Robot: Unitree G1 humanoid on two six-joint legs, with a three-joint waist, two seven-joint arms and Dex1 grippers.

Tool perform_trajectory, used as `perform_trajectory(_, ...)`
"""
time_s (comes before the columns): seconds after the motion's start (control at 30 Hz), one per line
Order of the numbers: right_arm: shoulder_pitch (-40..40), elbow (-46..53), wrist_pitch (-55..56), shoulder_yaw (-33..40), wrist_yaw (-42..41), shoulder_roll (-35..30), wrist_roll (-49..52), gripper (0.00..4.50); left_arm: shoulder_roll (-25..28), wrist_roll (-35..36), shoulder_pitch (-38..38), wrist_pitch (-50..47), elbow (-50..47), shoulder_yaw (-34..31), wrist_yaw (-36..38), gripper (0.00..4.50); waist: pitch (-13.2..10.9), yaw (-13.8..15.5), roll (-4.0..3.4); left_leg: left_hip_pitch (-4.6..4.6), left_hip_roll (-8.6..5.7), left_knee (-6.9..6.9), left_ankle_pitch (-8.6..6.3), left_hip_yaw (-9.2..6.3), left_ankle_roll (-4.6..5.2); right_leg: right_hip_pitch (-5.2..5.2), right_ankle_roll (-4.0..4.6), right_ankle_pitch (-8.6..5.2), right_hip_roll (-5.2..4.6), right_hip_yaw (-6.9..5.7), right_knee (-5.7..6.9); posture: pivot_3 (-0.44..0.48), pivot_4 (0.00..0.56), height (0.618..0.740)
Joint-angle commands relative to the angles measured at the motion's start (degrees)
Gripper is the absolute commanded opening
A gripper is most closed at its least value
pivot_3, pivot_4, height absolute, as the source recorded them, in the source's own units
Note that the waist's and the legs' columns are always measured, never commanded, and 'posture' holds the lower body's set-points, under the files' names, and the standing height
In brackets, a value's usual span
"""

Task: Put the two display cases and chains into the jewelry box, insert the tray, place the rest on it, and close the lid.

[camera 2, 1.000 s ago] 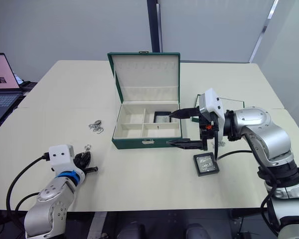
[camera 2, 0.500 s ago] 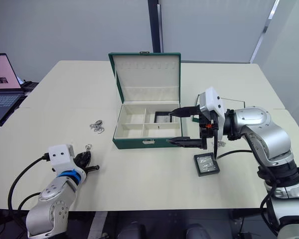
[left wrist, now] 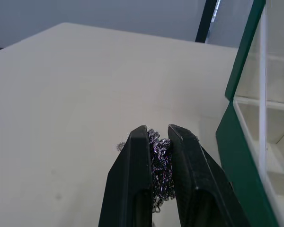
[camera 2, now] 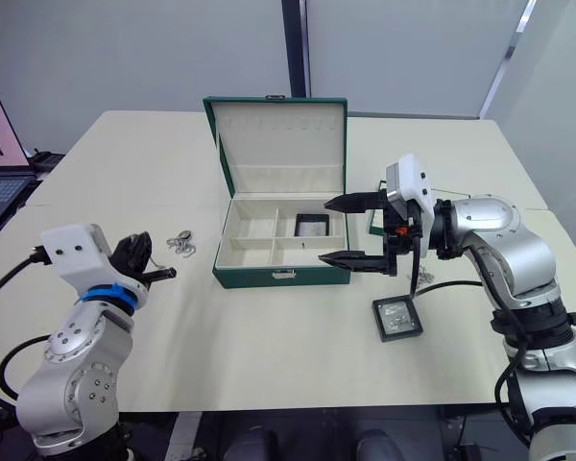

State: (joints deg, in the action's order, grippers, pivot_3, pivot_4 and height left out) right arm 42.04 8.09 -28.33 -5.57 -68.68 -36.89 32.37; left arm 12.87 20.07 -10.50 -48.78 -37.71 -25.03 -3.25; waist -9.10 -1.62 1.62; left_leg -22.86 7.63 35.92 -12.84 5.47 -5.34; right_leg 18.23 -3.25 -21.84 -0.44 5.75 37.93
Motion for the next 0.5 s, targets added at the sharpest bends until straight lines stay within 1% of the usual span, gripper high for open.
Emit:
perform_trajectory(0.03, 1.12, -0.26, 1.54, 1.22, -0.51, 0.06, -0.4, 4.5, 2.55, 1.63, -2.18, -3.67, -4.27, -1.84, -0.27, 0.24, -0.01, -0.03, 0.0, 0.0, 0.01, -0.01, 0.0, -0.01, 0.0, 0.0, 0.0, 0.0, 0.01, -0.01, -0.01, 0.0, 0.15, 0.74)
perform_trajectory(0.17, 1.38, -1.2, 2.29, 1.39, -0.66, 0.09, -0.83, 4.5, 5.68, 4.13, -6.47, -7.32, -4.49, -1.85, 1.33, 0.24, -0.03, -0.01, -0.01, 0.0, 0.01, -0.02, 0.0, -0.05, 0.0, 0.0, 0.0, 0.0, 0.03, -0.04, 0.0, 0.0, 0.15, 0.74)
perform_trajectory(0.3, 1.31, -1.3, 2.7, 1.88, 0.08, 0.48, -1.02, 4.5, 10.03, 7.63, -11.13, -10.85, -4.14, 1.13, 5.55, 0.24, -0.03, -0.01, 0.0, 0.01, 0.0, 0.02, 0.0, -0.05, -0.01, -0.01, 0.0, 0.02, 0.02, -0.04, 0.04, 0.0, 0.15, 0.74)
perform_trajectory(0.37, 1.16, -0.95, 2.49, 2.22, 0.51, 0.76, -0.84, 4.5, 11.52, 9.42, -13.43, -12.54, -4.08, 1.64, 6.85, 0.24, -0.03, 0.0, -0.01, 0.0, 0.0, 0.02, 0.0, -0.07, -0.01, 0.0, 0.0, 0.02, 0.03, -0.05, 0.04, 0.0, 0.15, 0.74)
perform_trajectory(0.5, 1.85, -0.56, 0.98, 3.62, 2.92, 1.86, 0.23, 4.5, 16.2, 10.62, -20.56, -15.83, -0.1, 4.19, 9.54, 0.24, -0.1, 0.01, -0.03, -0.01, 0.01, 0.01, 0.0, -0.11, -0.01, 0.02, 0.0, 0.02, 0.06, -0.05, 0.03, 0.0, 0.15, 0.74)
